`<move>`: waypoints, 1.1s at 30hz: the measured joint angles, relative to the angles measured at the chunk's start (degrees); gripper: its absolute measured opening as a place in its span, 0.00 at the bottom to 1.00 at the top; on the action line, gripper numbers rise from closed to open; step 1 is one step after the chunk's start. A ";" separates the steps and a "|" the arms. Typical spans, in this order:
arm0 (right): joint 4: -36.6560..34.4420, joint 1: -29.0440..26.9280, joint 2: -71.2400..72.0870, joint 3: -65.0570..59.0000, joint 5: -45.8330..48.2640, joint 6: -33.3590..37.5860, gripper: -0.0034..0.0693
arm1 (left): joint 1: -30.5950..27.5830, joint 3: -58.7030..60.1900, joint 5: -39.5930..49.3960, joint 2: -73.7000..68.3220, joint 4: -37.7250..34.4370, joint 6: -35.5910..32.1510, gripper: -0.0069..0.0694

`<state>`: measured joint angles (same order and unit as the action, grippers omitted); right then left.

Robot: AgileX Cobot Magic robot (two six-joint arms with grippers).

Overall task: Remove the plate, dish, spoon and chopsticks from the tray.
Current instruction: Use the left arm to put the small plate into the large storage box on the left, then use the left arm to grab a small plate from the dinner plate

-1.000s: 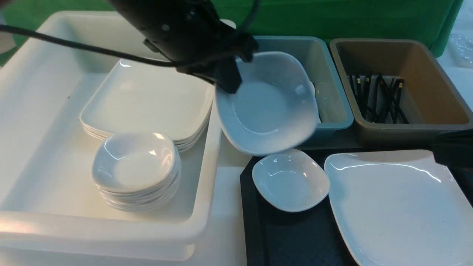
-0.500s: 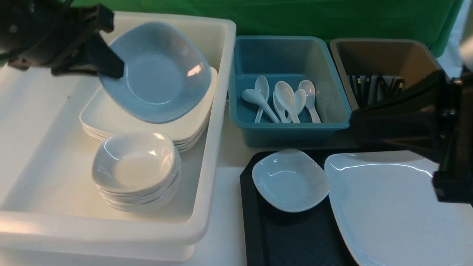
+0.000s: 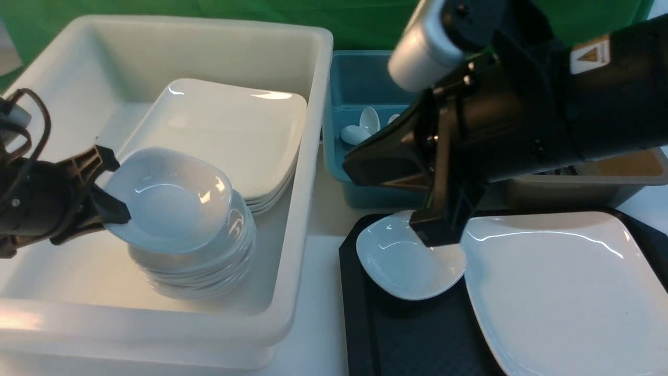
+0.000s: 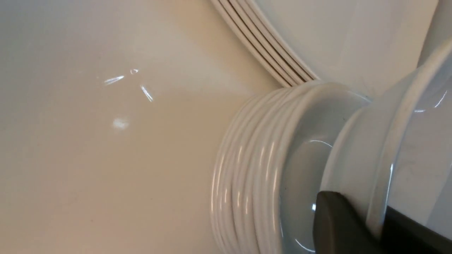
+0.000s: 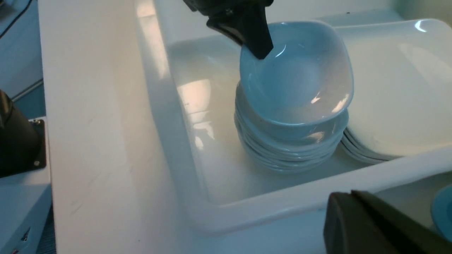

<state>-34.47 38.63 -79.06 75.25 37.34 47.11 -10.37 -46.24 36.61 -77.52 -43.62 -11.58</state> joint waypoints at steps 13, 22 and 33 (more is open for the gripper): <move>0.14 0.42 -3.31 2.32 -2.29 -1.20 0.08 | 0.00 0.10 4.75 0.11 3.51 0.05 0.51; 10.53 0.12 -2.71 2.91 -1.01 -10.76 0.08 | 0.17 -12.48 18.72 0.05 17.71 4.29 0.59; 31.27 -15.44 9.07 2.05 16.62 -32.20 0.08 | 31.79 -29.26 17.32 -2.40 20.66 2.17 0.10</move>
<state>-3.20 23.18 -69.99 77.31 53.96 14.92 21.43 -75.50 53.93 -79.93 -22.96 -9.41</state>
